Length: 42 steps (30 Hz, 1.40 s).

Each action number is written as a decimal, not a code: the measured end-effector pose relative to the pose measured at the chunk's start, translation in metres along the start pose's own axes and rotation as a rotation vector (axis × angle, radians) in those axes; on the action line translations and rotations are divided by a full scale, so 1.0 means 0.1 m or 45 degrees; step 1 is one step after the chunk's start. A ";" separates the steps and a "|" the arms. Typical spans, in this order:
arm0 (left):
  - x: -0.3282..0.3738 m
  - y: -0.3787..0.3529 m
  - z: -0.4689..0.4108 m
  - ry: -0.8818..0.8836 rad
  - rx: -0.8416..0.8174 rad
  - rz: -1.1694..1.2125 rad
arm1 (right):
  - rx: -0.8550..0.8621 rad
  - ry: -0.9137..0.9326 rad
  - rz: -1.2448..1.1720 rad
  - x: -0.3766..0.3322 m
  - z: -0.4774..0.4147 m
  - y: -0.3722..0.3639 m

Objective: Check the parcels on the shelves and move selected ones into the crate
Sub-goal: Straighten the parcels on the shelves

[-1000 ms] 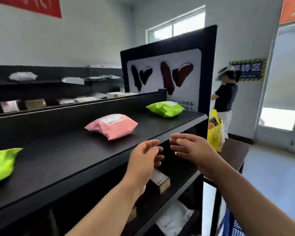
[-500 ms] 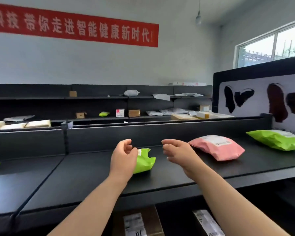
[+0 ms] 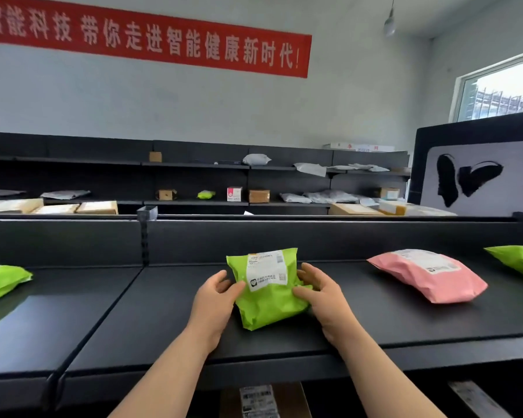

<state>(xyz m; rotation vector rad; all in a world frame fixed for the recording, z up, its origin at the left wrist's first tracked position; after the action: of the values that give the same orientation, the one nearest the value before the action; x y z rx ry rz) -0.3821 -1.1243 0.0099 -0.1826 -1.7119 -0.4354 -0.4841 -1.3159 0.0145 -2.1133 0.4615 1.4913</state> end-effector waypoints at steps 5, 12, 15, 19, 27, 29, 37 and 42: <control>0.09 0.02 0.01 -0.149 -0.013 0.088 | -0.074 0.052 -0.170 -0.03 0.02 -0.01; 0.20 -0.03 0.08 -0.290 -0.057 -0.002 | -0.050 0.178 -0.156 -0.08 0.04 -0.01; 0.20 -0.05 0.06 -0.302 -0.074 0.005 | -0.042 0.183 -0.141 -0.09 0.05 0.00; 0.18 -0.07 0.04 -0.302 -0.100 0.023 | -0.033 0.187 -0.119 -0.09 0.05 0.01; 0.12 -0.13 -0.02 -0.278 -0.153 -0.078 | -0.048 0.072 -0.062 0.00 0.03 -0.02; 0.08 -0.14 -0.05 -0.261 -0.160 -0.148 | -0.041 0.015 -0.004 0.03 0.04 -0.04; 0.09 -0.10 -0.02 -0.206 -0.016 -0.336 | 0.103 0.006 0.130 -0.03 0.08 -0.01; 0.32 0.03 0.15 -0.381 0.239 -0.533 | 0.257 0.108 0.143 -0.22 0.24 0.11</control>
<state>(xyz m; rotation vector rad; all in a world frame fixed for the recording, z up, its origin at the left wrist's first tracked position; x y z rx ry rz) -0.4012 -1.1196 0.0394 0.2657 -2.0807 -0.5714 -0.5157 -1.3111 0.0268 -2.0247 0.7415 1.3566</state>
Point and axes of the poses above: each hand's wrist, its own z-axis away from the middle knuckle, its own y-axis out of the back of the hand, x = y × z, the point moved 9 cm from there along -z, towards the middle knuckle, and after that the axes turned 15 degrees about -z, right-handed, at the moved point
